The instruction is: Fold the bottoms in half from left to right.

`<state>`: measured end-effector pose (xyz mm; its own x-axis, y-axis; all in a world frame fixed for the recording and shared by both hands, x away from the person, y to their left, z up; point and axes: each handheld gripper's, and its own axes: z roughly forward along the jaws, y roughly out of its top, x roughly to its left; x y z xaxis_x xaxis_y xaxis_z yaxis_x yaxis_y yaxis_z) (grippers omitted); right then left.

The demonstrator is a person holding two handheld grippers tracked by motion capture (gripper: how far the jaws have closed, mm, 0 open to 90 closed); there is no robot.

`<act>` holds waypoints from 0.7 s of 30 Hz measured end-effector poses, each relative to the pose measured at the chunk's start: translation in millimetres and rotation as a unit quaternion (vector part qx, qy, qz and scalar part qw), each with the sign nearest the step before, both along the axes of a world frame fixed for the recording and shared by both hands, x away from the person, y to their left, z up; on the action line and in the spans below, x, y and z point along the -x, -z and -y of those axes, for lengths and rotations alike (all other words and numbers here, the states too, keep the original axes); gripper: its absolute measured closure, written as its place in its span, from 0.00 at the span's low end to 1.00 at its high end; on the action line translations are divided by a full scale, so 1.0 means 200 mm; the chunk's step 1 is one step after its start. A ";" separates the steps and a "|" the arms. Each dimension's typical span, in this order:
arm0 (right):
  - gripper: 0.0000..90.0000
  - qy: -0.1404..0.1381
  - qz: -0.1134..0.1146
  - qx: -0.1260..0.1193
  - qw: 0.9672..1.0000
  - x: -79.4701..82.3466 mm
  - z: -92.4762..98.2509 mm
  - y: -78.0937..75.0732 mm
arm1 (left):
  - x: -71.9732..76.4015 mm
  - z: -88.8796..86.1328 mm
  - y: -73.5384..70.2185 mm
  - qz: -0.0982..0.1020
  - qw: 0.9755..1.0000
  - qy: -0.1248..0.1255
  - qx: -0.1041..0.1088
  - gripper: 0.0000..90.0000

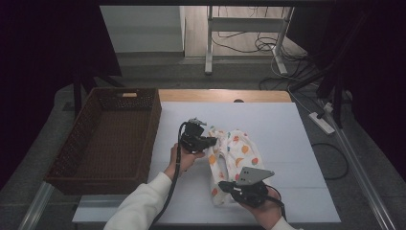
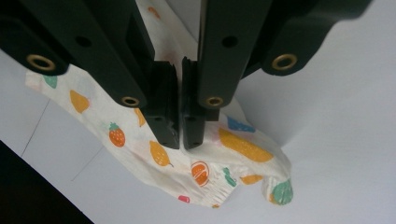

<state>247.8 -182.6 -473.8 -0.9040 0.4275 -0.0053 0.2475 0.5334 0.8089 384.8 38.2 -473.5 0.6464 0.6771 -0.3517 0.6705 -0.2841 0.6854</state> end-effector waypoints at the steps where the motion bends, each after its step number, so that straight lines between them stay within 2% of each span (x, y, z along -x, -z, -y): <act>1: 0.95 0.002 0.000 -0.002 1.000 0.00 0.01 0.00 | 0.00 0.00 0.00 0.000 1.000 0.000 0.000 0.95; 21: 0.95 0.045 0.003 -0.029 0.999 0.00 0.18 -0.05 | -0.04 0.11 -0.02 0.002 1.000 0.015 0.003 0.95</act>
